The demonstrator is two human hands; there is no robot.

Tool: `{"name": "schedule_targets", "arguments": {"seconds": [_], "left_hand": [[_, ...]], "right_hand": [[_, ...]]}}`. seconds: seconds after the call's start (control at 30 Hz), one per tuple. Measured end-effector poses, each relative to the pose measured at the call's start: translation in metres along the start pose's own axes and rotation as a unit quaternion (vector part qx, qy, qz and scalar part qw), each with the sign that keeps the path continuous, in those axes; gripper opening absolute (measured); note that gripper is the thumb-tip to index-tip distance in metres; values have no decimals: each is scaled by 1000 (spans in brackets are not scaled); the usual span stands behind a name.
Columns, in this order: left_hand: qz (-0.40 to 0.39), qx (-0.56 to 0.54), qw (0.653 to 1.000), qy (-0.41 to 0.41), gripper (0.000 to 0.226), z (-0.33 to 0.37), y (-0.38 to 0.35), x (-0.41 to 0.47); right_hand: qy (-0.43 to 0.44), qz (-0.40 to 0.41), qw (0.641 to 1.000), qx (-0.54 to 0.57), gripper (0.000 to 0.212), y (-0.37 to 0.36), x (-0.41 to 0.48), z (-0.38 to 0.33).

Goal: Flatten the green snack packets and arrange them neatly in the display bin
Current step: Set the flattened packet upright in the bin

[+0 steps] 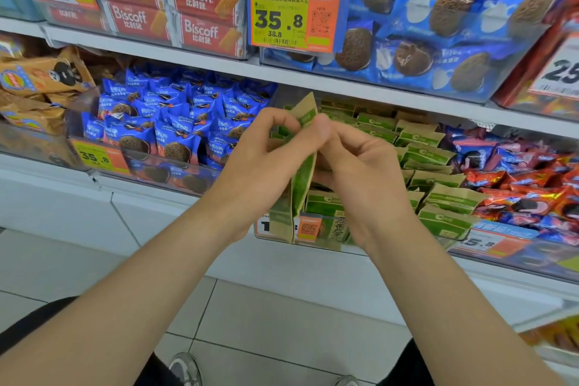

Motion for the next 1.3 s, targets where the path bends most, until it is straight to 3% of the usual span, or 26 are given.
{"name": "schedule_targets", "arguments": {"seconds": [0.2, 0.43, 0.5, 0.6, 0.7, 0.77, 0.9, 1.07, 1.17, 1.23, 1.3], "left_hand": [[5, 54, 997, -60, 36, 10, -1, -5], [60, 105, 989, -89, 26, 12, 4, -6], [57, 88, 991, -79, 24, 10, 5, -4], [27, 71, 995, -70, 23, 9, 5, -2], [-11, 79, 994, -69, 26, 10, 3, 0], [-23, 62, 996, -66, 26, 9, 4, 1], [-6, -40, 998, -52, 26, 4, 8, 5], [40, -188, 981, 5, 26, 1, 14, 5], [45, -117, 992, -9, 27, 2, 19, 2], [39, -10, 999, -36, 37, 5, 20, 1], [28, 23, 999, -30, 40, 3, 16, -3]], "right_hand": [[23, 15, 999, -35, 30, 6, 3, 2], [181, 19, 958, -220, 20, -3, 1, -22], [161, 35, 963, -213, 20, -2, 2, -18], [25, 48, 996, -76, 28, 3, 3, 0], [-74, 30, 996, 29, 30, 0, -1, 10], [-66, 21, 997, 28, 32, -1, 0, 9], [28, 3, 992, -124, 25, -1, 5, -10], [-77, -110, 969, -209, 25, -16, -6, 8], [-78, -89, 978, -171, 32, -17, -8, 6], [-10, -46, 978, -203, 43, -10, -4, -4], [51, -18, 961, -271, 49, -5, 0, -10]]}}
Point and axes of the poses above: each hand's wrist, its own x-axis towards the middle knuckle, its own y-axis out of the back of the hand, z = x × y, the point moved 9 cm from there along x, towards the middle knuckle, and after that the axes turned 10 degrees about x, right-handed, at the moved point
